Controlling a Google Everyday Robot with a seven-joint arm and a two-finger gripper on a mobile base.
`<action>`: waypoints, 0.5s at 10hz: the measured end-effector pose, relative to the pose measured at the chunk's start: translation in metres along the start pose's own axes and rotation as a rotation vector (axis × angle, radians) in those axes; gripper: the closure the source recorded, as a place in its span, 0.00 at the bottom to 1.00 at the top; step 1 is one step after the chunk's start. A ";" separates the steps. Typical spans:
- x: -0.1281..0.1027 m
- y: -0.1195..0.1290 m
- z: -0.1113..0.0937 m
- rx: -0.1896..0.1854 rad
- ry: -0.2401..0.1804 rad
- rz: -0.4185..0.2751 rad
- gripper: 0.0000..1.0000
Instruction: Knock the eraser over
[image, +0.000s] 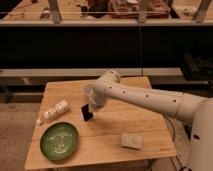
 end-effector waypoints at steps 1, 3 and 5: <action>0.000 0.000 0.000 0.001 0.000 0.001 0.82; 0.000 -0.001 0.001 0.003 0.000 0.002 0.82; 0.000 -0.001 0.001 0.004 0.000 0.003 0.82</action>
